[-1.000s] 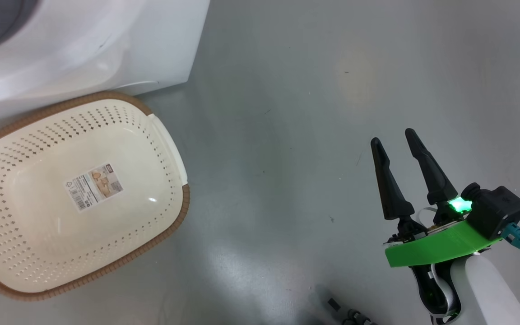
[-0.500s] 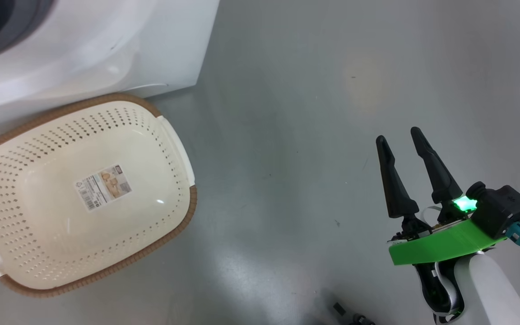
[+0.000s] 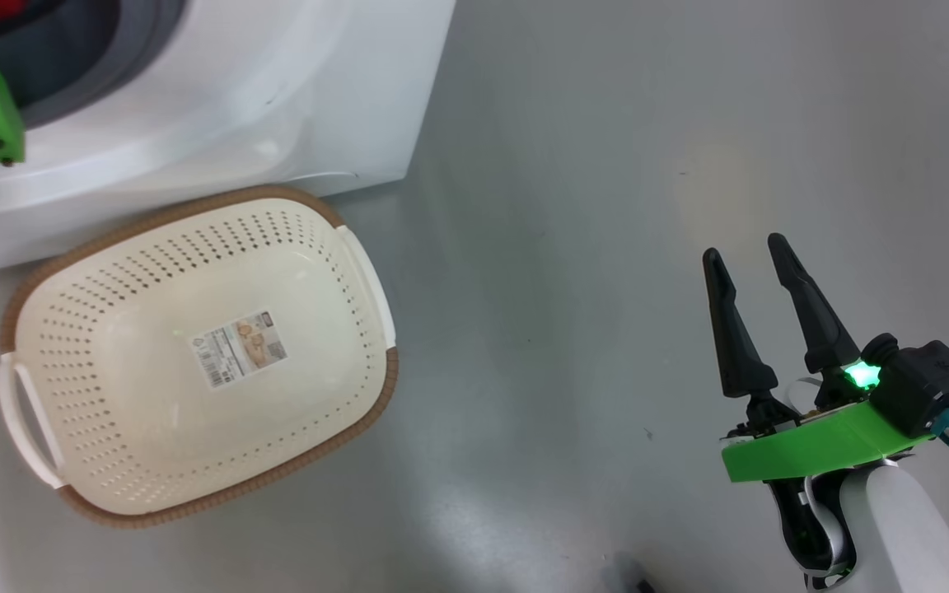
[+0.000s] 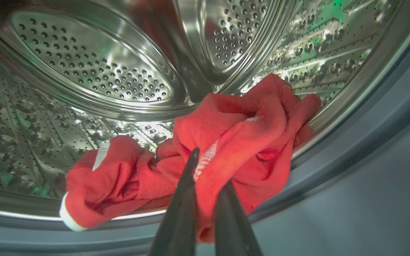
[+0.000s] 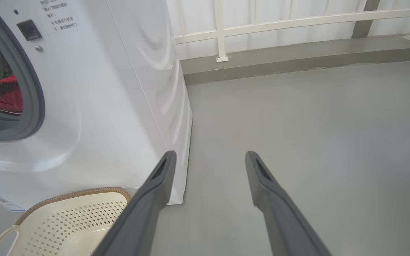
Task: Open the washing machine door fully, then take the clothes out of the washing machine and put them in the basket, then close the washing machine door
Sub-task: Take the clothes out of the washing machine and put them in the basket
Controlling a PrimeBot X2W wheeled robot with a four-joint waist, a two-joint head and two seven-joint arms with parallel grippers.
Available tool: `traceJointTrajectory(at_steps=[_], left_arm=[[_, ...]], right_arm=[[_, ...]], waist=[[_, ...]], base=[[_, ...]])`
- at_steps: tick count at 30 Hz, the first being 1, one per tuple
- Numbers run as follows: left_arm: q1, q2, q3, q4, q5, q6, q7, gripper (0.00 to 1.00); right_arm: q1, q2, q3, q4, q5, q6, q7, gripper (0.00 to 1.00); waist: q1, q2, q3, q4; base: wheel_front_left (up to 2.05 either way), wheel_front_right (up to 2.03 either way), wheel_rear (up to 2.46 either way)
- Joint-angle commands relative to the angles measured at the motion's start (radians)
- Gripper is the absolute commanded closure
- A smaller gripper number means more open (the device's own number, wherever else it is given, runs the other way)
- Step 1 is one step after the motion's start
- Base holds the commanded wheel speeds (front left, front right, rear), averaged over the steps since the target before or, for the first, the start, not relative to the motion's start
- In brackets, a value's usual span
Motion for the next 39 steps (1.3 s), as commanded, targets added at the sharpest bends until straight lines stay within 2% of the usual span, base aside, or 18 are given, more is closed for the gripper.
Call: traceJointTrajectory(at_steps=[1, 12, 25, 39], left_arm=[[0.029, 0.037, 0.020, -0.047, -0.011, -0.002, -0.011, 1.00], [0.221, -0.026, 0.109, -0.346, -0.070, -0.009, -0.012, 1.00], [0.459, -0.131, 0.209, -0.670, -0.036, -0.030, -0.012, 1.00], [0.656, -0.210, 0.243, -0.912, 0.020, -0.063, -0.012, 1.00]], right_arm=[[0.024, -0.010, 0.015, -0.018, -0.005, 0.007, -0.006, 0.00], [0.052, -0.010, -0.016, -0.007, -0.026, 0.007, -0.006, 0.00], [0.096, -0.010, -0.064, 0.003, -0.040, 0.007, -0.006, 0.00], [0.121, -0.010, -0.086, 0.007, -0.045, 0.007, -0.006, 0.00]], waist=[[0.0000, 0.0000, -0.020, 0.020], [0.0000, 0.0000, -0.088, 0.074], [0.0000, 0.0000, -0.159, 0.130], [0.0000, 0.0000, -0.196, 0.171]], base=[[0.00, 0.00, 0.00], [0.00, 0.00, 0.00], [0.00, 0.00, 0.00], [0.00, 0.00, 0.00]])
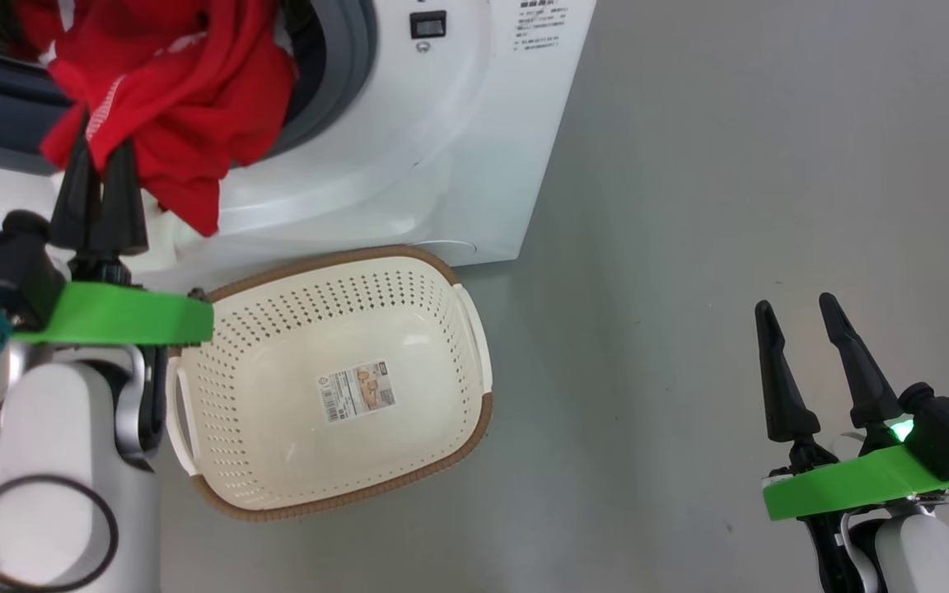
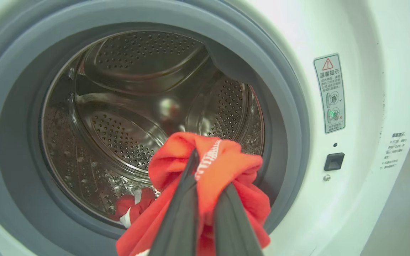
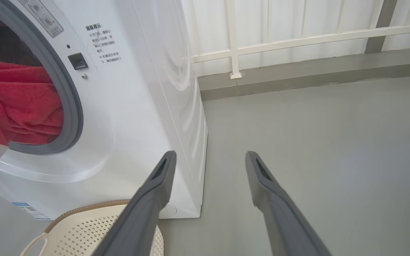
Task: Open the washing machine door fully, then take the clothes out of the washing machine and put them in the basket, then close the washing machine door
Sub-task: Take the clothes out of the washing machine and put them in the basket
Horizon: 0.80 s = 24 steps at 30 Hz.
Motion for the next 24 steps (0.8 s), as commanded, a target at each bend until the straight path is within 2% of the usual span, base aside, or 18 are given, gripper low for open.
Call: traceJointTrajectory(at_steps=[1, 16, 20, 24], left_arm=[[0.025, 0.021, 0.033, -0.056, 0.010, -0.010, -0.008, 1.00], [0.135, -0.016, 0.044, -0.392, 0.001, -0.020, -0.008, 1.00], [0.158, -0.017, 0.019, -0.424, 0.000, -0.015, -0.008, 1.00], [0.181, -0.017, 0.013, -0.394, -0.017, -0.002, -0.008, 1.00]], right_arm=[[0.016, -0.010, 0.016, -0.021, -0.017, 0.007, -0.006, 0.00], [0.018, -0.010, 0.000, -0.030, -0.024, 0.007, -0.006, 0.00], [0.017, -0.010, -0.005, -0.029, -0.024, 0.007, -0.006, 0.00], [0.015, -0.010, -0.002, -0.027, -0.022, 0.007, -0.006, 0.00]], waist=[[0.0000, 0.0000, -0.006, 0.007], [0.0000, 0.0000, -0.008, 0.011], [0.0000, 0.0000, -0.005, 0.014], [0.0000, 0.0000, -0.005, 0.012]], base=[[0.00, 0.00, 0.00], [0.00, 0.00, 0.00], [0.00, 0.00, 0.00], [0.00, 0.00, 0.00]])
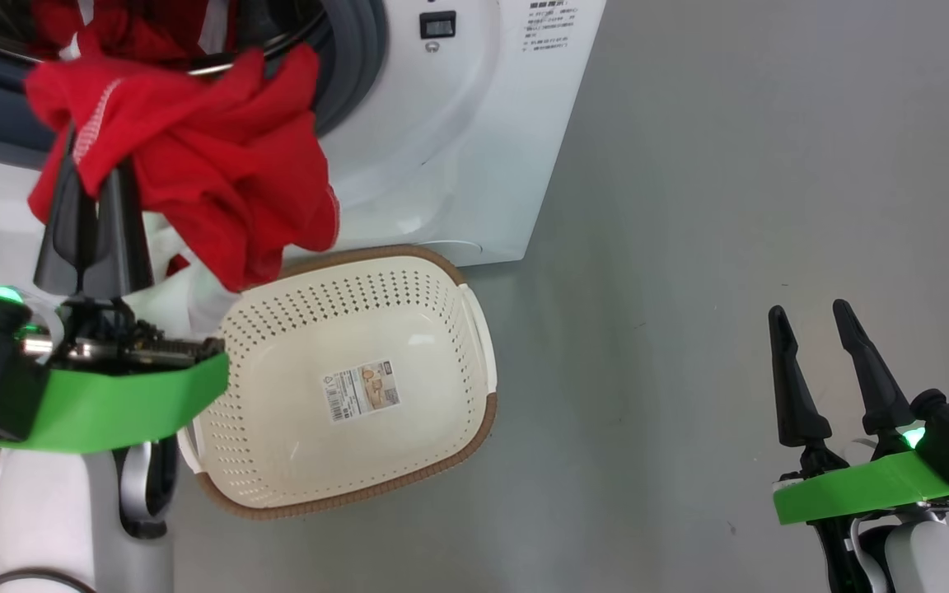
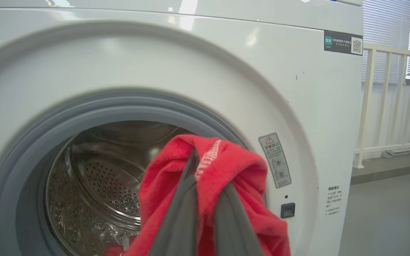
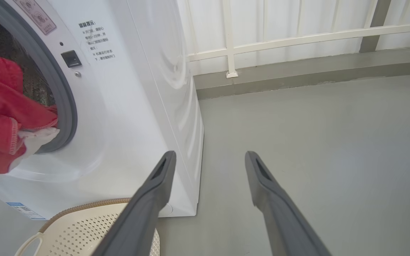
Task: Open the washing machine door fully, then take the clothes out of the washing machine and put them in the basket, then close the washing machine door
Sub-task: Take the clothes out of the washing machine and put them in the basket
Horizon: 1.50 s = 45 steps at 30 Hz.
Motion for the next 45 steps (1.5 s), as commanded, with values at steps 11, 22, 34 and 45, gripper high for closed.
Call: traceJointTrajectory(at_steps=[11, 22, 34, 45], left_arm=[[0.085, 0.019, -0.007, 0.136, -0.022, 0.015, -0.005, 1.00], [0.072, 0.019, 0.001, 0.317, -0.006, 0.016, -0.005, 1.00], [0.027, 0.019, -0.005, 0.561, -0.020, 0.004, -0.005, 1.00], [-0.101, 0.028, -0.021, 0.788, 0.034, -0.009, -0.005, 1.00]], right_arm=[[-0.010, -0.010, 0.028, -0.027, -0.006, 0.007, -0.006, 0.00], [-0.046, -0.010, 0.033, -0.035, -0.001, 0.007, -0.006, 0.00], [-0.083, -0.010, 0.054, -0.040, 0.005, 0.007, -0.006, 0.00], [-0.115, -0.010, 0.063, -0.055, -0.003, 0.007, -0.006, 0.00]], waist=[[0.0000, 0.0000, 0.020, -0.006], [0.0000, 0.0000, 0.093, -0.015], [0.0000, 0.0000, 0.178, -0.033], [0.0000, 0.0000, 0.281, -0.038]], base=[[0.00, 0.00, 0.00], [0.00, 0.00, 0.00], [0.00, 0.00, 0.00], [0.00, 0.00, 0.00]])
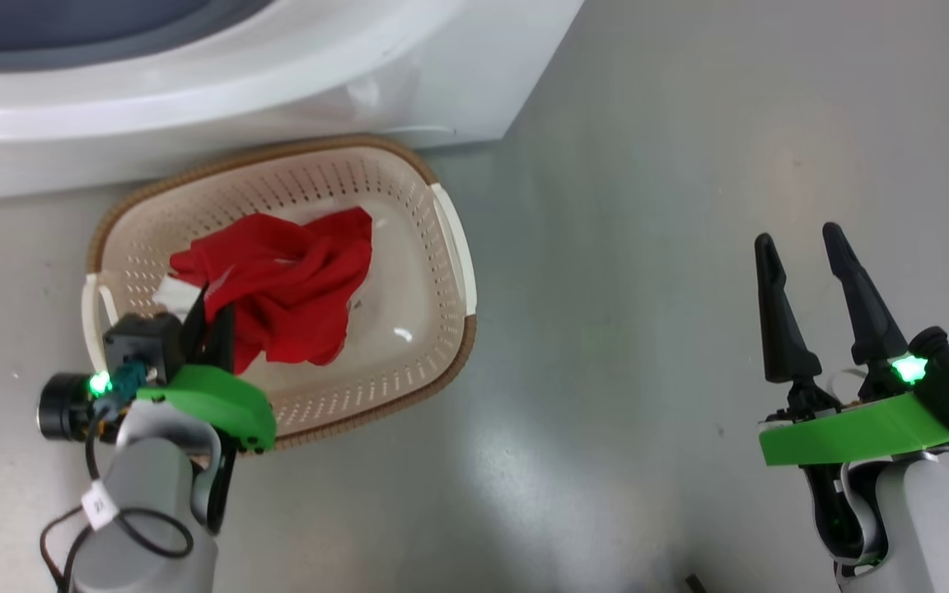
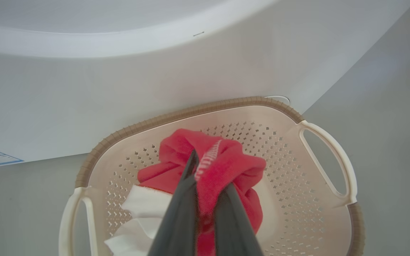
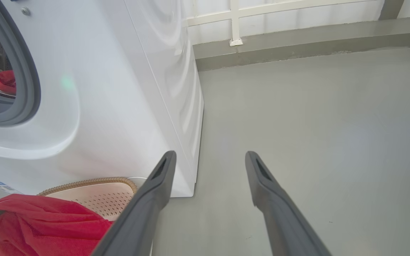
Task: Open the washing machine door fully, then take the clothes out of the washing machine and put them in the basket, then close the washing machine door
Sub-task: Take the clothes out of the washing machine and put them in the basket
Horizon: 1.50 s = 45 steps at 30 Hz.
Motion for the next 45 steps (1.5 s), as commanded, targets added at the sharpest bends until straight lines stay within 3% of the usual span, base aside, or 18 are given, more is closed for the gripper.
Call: traceJointTrajectory(at_steps=[1, 14, 22, 25, 30, 32, 45], left_arm=[[-0.007, 0.028, 0.019, 0.005, 0.012, -0.003, -0.005, 1.00], [-0.117, 0.034, 0.011, 0.171, 0.028, 0.000, -0.005, 1.00], [-0.142, 0.035, 0.013, 0.194, 0.023, 0.004, -0.005, 0.98], [-0.141, 0.034, 0.016, 0.193, 0.019, 0.005, -0.005, 0.75], [-0.129, 0.029, 0.023, 0.159, 0.007, 0.007, -0.005, 0.16], [-0.123, 0.027, 0.026, 0.148, 0.003, 0.007, -0.005, 0.00], [-0.054, 0.018, 0.035, 0.058, -0.021, -0.003, -0.005, 0.00]], right_arm=[[0.000, -0.010, 0.026, -0.025, -0.006, 0.007, -0.006, 0.00], [-0.027, -0.010, 0.026, -0.040, -0.007, 0.007, -0.006, 0.00], [-0.032, -0.010, 0.027, -0.039, -0.006, 0.007, -0.006, 0.00], [-0.033, -0.010, 0.026, -0.038, -0.007, 0.007, -0.006, 0.00], [-0.034, -0.010, 0.021, -0.033, -0.011, 0.007, -0.006, 0.00], [-0.034, -0.010, 0.020, -0.031, -0.013, 0.007, -0.006, 0.00], [-0.012, -0.010, 0.015, -0.017, -0.032, 0.007, -0.006, 0.00]], waist=[[0.0000, 0.0000, 0.034, -0.004], [0.0000, 0.0000, 0.119, -0.010], [0.0000, 0.0000, 0.124, -0.014], [0.0000, 0.0000, 0.118, -0.011], [0.0000, 0.0000, 0.102, 0.000], [0.0000, 0.0000, 0.094, 0.004], [0.0000, 0.0000, 0.002, 0.039]], base=[[0.00, 0.00, 0.00], [0.00, 0.00, 0.00], [0.00, 0.00, 0.00], [0.00, 0.00, 0.00], [0.00, 0.00, 0.00], [0.00, 0.00, 0.00], [0.00, 0.00, 0.00]])
